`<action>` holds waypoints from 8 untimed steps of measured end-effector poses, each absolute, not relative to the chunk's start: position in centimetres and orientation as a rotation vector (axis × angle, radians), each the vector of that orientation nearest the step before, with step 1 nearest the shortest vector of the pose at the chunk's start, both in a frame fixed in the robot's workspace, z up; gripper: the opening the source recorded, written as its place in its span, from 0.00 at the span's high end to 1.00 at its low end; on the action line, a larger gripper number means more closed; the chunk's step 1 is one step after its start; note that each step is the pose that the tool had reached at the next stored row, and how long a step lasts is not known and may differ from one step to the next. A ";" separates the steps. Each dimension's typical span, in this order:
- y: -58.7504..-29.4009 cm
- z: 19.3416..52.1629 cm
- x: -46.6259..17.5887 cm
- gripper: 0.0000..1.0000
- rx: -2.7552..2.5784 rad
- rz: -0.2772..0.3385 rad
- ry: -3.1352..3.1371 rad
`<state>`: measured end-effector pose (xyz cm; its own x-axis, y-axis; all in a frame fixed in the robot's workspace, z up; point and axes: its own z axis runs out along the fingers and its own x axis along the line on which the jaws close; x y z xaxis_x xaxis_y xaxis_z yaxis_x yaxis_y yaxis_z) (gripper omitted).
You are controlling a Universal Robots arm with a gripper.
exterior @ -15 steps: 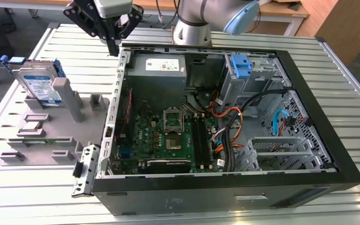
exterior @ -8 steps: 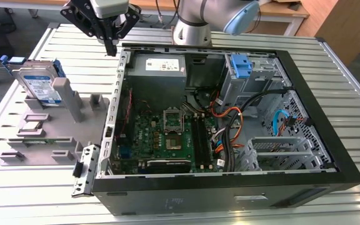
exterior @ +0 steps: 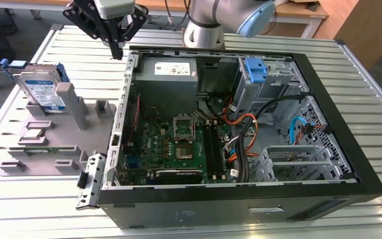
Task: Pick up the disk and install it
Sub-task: 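Reach for the disk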
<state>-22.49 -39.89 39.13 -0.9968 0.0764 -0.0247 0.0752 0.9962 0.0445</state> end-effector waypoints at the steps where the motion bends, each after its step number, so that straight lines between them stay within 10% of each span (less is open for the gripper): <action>1: -39.9 39.1 -22.5 0.89 0.118 0.068 3.112; 8: -39.9 39.1 -22.7 0.89 0.118 0.068 3.112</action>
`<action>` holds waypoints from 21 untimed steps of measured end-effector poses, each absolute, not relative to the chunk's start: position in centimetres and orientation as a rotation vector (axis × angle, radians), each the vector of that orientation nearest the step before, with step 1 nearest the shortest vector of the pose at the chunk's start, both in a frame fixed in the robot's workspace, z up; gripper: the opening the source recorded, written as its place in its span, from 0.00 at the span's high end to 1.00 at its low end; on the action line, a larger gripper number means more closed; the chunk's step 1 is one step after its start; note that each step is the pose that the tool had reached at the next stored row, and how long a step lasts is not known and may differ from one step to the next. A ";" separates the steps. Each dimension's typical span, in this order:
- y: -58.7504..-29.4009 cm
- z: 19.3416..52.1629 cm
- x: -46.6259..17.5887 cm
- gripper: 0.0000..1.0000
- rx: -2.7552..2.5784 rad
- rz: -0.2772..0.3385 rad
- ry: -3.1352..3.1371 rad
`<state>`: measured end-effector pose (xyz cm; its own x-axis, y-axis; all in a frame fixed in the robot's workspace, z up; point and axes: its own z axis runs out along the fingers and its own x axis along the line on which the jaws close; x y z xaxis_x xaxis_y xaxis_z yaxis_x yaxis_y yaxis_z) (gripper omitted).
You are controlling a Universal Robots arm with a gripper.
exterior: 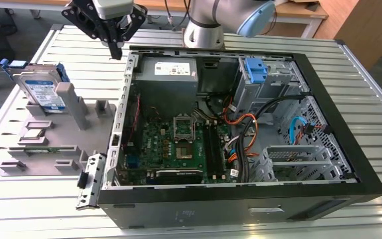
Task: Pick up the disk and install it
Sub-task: 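Reach for the disk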
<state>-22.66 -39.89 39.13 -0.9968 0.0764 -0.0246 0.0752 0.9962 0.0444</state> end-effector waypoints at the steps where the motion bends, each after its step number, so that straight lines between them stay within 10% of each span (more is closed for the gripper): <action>1: -39.9 39.1 -22.7 0.89 0.118 0.068 3.112; 21: -39.9 39.1 -23.6 0.89 0.118 0.067 3.112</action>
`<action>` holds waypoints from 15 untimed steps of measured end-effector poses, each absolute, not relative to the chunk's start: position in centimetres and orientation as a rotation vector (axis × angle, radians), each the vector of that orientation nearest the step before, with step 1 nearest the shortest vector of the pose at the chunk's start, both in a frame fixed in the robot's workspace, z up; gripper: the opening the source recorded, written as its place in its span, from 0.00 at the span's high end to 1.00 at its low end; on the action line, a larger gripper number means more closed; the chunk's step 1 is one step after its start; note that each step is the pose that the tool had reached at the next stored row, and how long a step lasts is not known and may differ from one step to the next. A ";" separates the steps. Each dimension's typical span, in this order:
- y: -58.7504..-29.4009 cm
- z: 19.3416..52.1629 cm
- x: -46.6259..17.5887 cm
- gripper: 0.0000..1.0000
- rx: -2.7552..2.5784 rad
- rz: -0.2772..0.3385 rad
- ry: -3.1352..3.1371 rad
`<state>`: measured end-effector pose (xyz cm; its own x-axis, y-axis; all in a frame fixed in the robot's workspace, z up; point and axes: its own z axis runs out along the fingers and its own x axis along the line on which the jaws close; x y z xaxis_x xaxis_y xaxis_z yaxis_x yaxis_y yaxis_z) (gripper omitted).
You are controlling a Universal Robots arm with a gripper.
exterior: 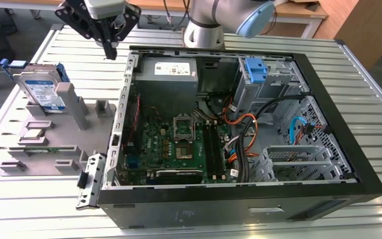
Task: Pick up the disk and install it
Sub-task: 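Reach for the disk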
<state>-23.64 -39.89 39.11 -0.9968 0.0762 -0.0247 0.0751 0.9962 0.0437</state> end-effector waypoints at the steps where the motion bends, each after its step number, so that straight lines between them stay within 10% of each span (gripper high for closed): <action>1: -39.9 39.1 -23.7 0.89 0.118 0.067 3.112; 15: -39.9 39.1 -24.1 0.89 0.118 0.067 3.112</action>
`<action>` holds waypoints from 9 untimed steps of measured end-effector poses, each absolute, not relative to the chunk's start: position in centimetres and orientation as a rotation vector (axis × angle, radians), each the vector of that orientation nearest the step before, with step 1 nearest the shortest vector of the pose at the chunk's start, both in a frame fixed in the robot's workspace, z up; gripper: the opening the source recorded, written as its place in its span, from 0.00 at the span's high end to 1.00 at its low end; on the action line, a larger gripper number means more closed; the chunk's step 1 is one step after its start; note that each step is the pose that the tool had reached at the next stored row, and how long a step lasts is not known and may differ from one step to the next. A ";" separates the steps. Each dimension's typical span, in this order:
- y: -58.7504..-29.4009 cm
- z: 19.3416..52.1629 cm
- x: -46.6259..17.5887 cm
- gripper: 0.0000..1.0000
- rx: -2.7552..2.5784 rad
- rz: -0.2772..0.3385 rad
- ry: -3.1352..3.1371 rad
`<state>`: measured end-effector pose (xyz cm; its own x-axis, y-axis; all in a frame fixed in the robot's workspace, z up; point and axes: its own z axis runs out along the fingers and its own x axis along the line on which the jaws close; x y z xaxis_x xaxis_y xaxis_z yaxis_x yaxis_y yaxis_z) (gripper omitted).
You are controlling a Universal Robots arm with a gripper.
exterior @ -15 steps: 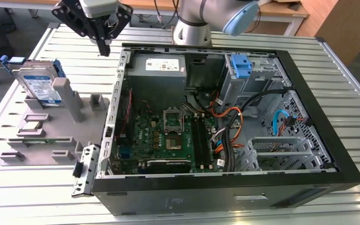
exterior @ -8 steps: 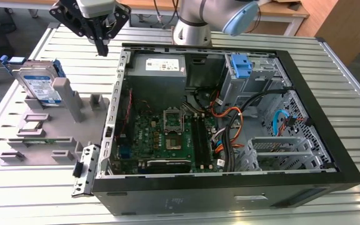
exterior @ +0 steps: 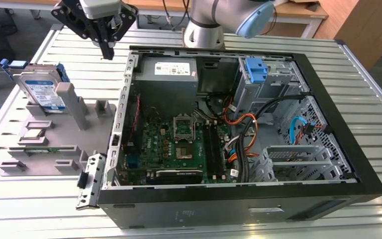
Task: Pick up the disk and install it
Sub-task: 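Reach for the disk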
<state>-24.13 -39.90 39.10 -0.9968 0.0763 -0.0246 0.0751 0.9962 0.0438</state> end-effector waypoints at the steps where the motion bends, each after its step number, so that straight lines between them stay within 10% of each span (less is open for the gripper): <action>1: -39.9 39.1 -24.1 0.89 0.118 0.067 3.112; 9: -39.9 39.1 -24.1 0.89 0.118 0.067 3.112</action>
<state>-24.13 -39.89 39.10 -0.9968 0.0762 -0.0247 0.0751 0.9962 0.0438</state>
